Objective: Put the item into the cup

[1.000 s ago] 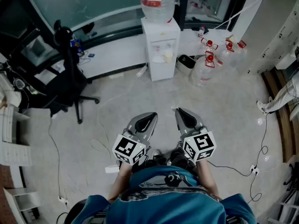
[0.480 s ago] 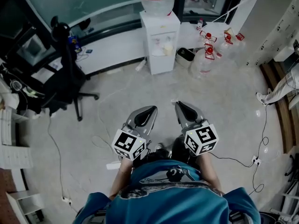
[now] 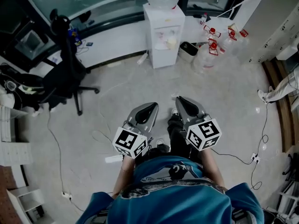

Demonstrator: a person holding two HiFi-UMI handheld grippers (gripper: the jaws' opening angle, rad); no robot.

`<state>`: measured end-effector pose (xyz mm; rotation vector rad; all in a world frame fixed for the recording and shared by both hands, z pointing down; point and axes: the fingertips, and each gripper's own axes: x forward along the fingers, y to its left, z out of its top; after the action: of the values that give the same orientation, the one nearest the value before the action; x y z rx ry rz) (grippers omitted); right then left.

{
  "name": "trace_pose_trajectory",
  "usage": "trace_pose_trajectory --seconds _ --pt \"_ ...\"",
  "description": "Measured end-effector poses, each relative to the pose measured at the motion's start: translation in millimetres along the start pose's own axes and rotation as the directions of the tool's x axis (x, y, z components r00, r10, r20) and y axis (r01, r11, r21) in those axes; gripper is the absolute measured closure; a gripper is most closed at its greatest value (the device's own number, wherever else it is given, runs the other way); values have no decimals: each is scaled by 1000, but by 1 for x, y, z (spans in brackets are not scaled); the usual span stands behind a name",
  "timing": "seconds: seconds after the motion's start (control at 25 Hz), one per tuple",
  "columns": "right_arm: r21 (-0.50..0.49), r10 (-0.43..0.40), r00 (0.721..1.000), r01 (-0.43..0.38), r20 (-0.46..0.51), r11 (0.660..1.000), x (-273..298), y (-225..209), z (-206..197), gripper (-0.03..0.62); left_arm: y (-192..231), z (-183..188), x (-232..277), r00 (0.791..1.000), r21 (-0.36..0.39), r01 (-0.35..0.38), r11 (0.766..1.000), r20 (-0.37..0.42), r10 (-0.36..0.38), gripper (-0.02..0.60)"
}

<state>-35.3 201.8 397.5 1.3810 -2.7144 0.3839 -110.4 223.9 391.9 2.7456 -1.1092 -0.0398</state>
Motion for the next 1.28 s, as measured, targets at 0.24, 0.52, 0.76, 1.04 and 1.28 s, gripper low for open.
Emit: trace_pose_trajectory --seconds 0.24,0.52,0.76,1.04,1.28 --pt "53 30 999 -29 -24 998 23 -27 -7 583 25 -3 21 999 -23 -47 999 -5 47 583" --pt "94 57 998 -56 -14 994 85 -81 4 583 74 -5 79 996 -27 -65 998 -55 64 583" --pt "98 49 999 -48 -3 994 132 -147 37 583 107 33 157 999 22 -36 999 -40 37 583" --pt "118 48 999 -46 -12 992 172 -206 49 583 136 38 217 996 33 -42 999 -73 45 583" --pt "135 91 995 -86 -33 987 199 -219 48 583 151 37 234 991 36 -78 996 -110 81 583"
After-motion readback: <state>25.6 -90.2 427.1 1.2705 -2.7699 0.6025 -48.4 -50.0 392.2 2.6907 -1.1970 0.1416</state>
